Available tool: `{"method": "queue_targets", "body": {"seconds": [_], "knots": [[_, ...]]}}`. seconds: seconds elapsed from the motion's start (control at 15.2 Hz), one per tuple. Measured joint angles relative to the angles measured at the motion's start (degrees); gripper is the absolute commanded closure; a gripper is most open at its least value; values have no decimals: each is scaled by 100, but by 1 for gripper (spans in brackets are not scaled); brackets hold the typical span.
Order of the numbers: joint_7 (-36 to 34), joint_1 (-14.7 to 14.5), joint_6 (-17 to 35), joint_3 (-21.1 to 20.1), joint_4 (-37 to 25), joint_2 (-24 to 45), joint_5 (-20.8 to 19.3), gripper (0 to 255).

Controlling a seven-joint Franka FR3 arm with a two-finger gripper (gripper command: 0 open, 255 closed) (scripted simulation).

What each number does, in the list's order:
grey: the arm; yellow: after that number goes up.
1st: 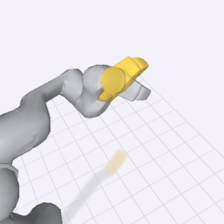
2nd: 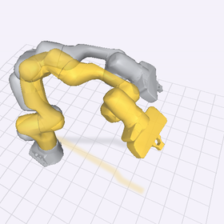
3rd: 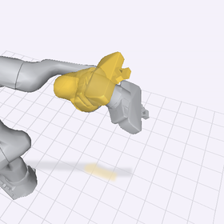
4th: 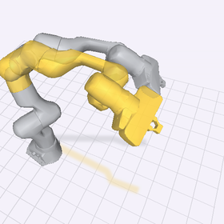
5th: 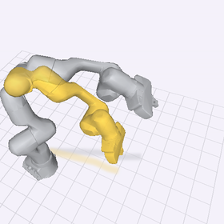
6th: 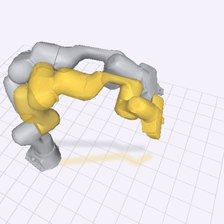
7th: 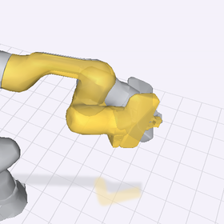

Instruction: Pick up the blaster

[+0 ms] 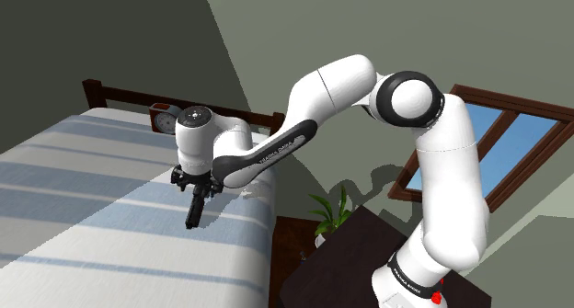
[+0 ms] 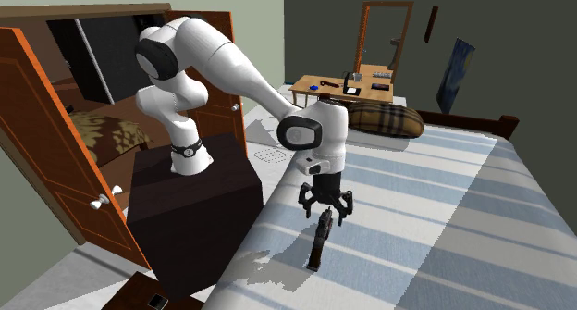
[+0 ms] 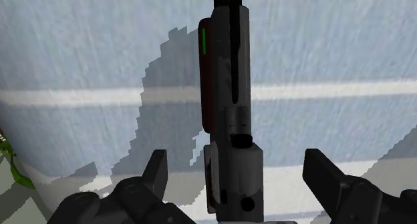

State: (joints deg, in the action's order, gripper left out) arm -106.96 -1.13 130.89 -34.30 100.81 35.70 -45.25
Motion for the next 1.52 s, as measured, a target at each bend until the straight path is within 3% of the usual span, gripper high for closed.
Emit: {"method": "queue_targets", "body": {"seconds": [0.66,1.52], "knots": [[-15,-8,16,10,-1,13,-17,255],[410,210,-499,-318,-99,-518,488,255]]}}
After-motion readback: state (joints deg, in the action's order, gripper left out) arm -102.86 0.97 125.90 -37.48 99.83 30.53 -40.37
